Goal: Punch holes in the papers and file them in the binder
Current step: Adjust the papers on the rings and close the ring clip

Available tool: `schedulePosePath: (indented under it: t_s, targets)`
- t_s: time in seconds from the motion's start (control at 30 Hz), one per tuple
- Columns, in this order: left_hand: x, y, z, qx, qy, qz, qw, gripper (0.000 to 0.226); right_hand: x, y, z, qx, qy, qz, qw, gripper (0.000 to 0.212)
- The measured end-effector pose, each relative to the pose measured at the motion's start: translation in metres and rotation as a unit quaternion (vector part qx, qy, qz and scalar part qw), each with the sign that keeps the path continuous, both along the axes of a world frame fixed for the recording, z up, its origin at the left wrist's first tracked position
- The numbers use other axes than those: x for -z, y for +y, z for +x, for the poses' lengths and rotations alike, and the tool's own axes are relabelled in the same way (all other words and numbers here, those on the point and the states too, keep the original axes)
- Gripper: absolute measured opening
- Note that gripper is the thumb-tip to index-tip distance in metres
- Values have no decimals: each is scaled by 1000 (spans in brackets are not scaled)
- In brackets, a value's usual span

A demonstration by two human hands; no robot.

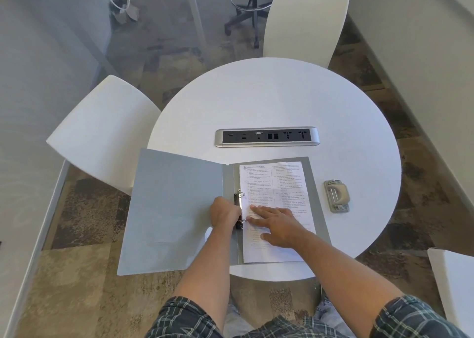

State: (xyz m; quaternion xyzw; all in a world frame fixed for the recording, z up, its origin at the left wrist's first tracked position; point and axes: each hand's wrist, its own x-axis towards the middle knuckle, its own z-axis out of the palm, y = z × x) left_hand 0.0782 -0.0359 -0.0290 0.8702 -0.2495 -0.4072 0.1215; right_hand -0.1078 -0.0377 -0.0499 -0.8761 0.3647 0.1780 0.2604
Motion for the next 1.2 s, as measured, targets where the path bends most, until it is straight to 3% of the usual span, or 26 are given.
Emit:
schedulePosePath:
  t_s: [0.17,0.53,0.63,0.8,1.03,1.2]
  targets:
    - [-7,-1,-5,51,-24,-8,998,16,7,1,-1,6,-15,11,1000,72]
    - [-3,15,-25,121,-71,-154,978,29,8,0,-7,79,-52,57,994,93]
    - [0,18,-22,90,-31,-162,982,10,5,1,-7,79,-55,61,993,91]
    - [8,20,-17,73,22,-160,984,8,5,1,-6,62,-57,52,995,84]
    - [9,16,-14,175,-79,-160,968,17,13,8,-1,104,-80,25,991,65]
    - [11,11,-2,269,-146,-150,940,58,12,14,7,137,-80,-11,987,61]
